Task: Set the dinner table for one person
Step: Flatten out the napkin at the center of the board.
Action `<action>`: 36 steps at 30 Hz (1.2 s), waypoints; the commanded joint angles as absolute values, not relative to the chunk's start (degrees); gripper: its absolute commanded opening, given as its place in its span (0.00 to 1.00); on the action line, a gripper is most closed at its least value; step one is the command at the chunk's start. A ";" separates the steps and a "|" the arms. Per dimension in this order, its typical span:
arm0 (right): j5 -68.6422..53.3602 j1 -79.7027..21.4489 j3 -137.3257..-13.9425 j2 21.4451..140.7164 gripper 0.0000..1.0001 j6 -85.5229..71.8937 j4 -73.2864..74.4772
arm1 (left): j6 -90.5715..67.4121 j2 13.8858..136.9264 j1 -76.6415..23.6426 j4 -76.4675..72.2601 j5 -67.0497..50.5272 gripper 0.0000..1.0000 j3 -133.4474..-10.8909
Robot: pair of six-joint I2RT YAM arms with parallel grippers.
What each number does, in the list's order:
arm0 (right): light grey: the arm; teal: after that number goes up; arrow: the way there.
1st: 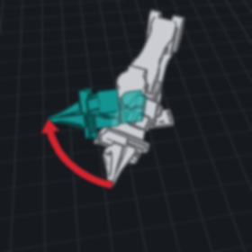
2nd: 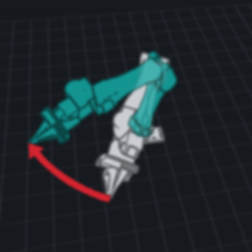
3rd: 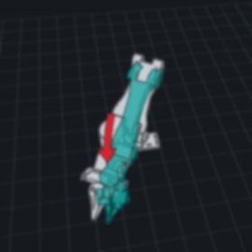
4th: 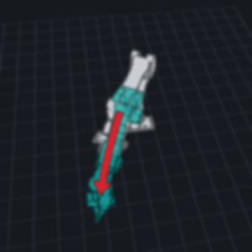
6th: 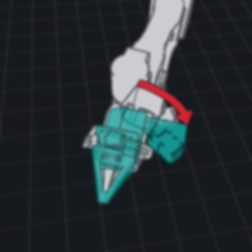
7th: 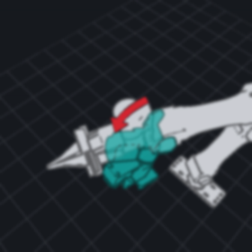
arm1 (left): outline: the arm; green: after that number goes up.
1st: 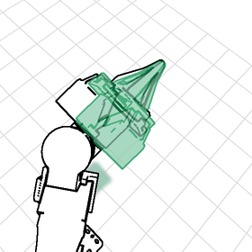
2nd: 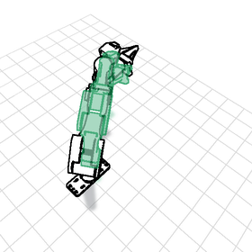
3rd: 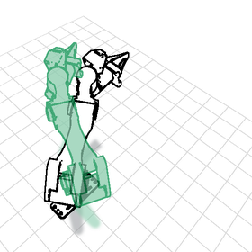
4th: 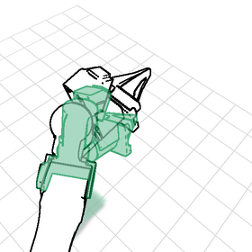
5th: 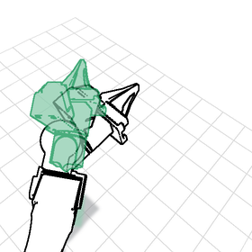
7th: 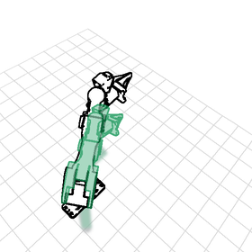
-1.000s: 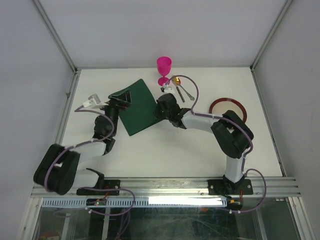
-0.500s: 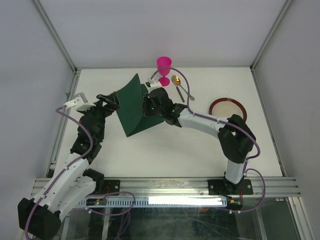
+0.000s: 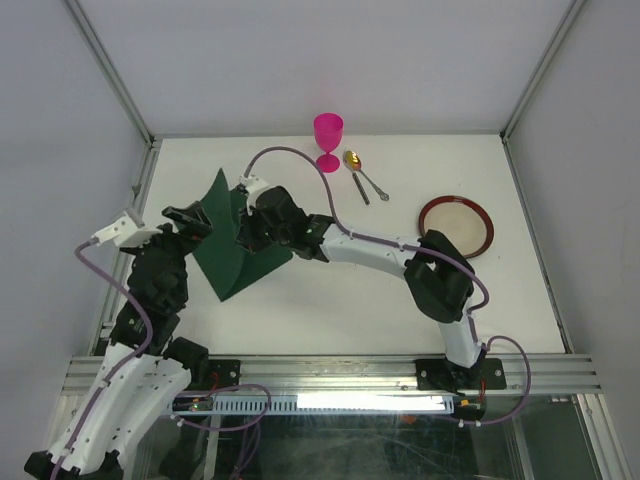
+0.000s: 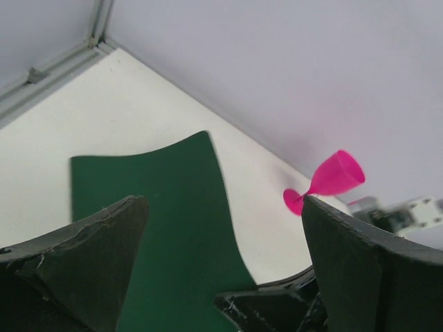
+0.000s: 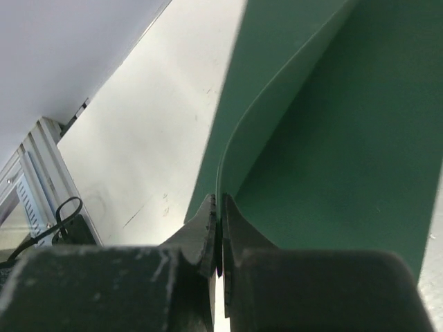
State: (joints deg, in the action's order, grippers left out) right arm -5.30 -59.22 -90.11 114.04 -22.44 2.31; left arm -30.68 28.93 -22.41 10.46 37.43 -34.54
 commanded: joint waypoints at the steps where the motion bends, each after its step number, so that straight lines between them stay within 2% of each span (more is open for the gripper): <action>1: -7.01 -60.78 -93.49 114.03 0.00 -19.62 3.28 | -30.32 21.34 -22.17 17.45 45.06 0.98 -39.17; 6: -2.25 -60.78 -90.12 110.52 0.00 -18.76 2.87 | -30.05 17.77 -22.15 18.96 47.29 0.98 -40.31; 16: 7.36 -60.80 -83.69 103.99 0.00 -18.44 3.18 | -31.30 19.75 -22.15 20.15 45.58 0.98 -40.48; 30: 26.44 -60.89 -73.44 86.46 0.00 -19.37 7.93 | -37.09 19.64 -22.19 21.31 41.33 0.99 -35.89; 36: 28.85 -61.12 -69.96 80.15 0.00 -18.17 9.31 | -38.10 19.58 -22.15 20.59 40.55 0.99 -35.58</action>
State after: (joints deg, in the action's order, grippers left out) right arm 24.12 -60.95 -70.67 85.58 -19.14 11.62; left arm -36.93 19.25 -22.41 22.09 42.22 -35.31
